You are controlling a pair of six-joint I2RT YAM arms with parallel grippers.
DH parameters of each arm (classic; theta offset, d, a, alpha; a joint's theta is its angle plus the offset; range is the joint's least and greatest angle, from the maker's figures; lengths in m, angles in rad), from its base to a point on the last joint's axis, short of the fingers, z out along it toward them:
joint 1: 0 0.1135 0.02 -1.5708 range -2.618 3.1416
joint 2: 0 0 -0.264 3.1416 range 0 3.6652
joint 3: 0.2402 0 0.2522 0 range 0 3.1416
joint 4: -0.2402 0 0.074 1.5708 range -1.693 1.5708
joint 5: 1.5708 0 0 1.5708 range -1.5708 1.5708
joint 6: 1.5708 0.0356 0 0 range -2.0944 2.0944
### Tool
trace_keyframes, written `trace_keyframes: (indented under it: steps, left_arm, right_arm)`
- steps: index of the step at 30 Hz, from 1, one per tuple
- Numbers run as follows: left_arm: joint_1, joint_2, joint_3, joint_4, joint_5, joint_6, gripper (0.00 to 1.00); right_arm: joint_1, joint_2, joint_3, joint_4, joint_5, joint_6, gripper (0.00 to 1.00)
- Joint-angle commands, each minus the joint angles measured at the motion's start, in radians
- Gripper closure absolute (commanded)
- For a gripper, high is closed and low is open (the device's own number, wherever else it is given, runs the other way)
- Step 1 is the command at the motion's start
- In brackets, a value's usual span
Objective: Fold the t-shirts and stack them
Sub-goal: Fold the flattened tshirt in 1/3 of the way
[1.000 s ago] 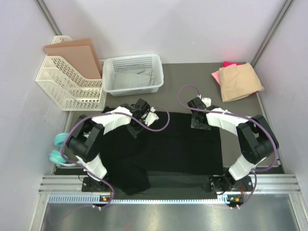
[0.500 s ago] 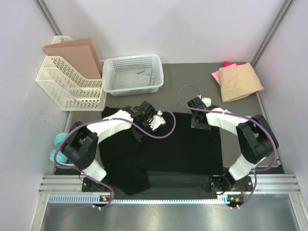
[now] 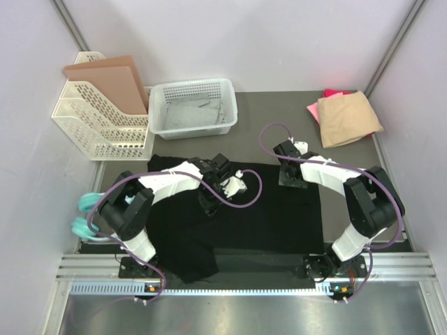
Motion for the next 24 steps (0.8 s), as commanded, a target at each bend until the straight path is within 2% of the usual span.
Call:
trace_keyframes:
  steps: [1,5,8,11,12,17,20,24]
  left_arm:
    - [-0.018,0.041,0.029,-0.007,0.072,-0.006,0.74]
    - [-0.017,0.048,0.061,-0.027,0.092,0.003,0.75]
    - [0.018,-0.027,0.138,-0.102,0.106,0.035,0.76]
    - [0.126,-0.121,0.248,-0.161,0.095,0.069,0.74]
    - [0.193,-0.141,0.262,-0.158,0.08,0.079,0.73]
    - [0.311,-0.187,0.138,0.005,-0.113,0.127,0.71]
    - [0.412,-0.137,0.078,0.046,-0.107,0.126,0.73]
    - [0.477,-0.072,0.083,0.059,-0.08,0.118,0.75]
  right_arm:
    - [-0.021,-0.026,0.026,-0.046,0.045,-0.016,0.49]
    - [-0.031,-0.024,0.034,-0.055,0.043,-0.019,0.48]
    - [-0.061,-0.026,0.06,-0.069,0.045,-0.038,0.45]
    - [-0.161,-0.035,0.101,-0.069,0.03,-0.062,0.44]
    - [-0.181,-0.035,0.107,-0.069,0.023,-0.073,0.44]
    - [-0.245,0.02,0.139,-0.064,-0.021,-0.081,0.44]
    - [-0.25,0.072,0.15,-0.064,-0.02,-0.068,0.44]
    - [-0.253,0.134,0.153,-0.043,-0.035,-0.061,0.44]
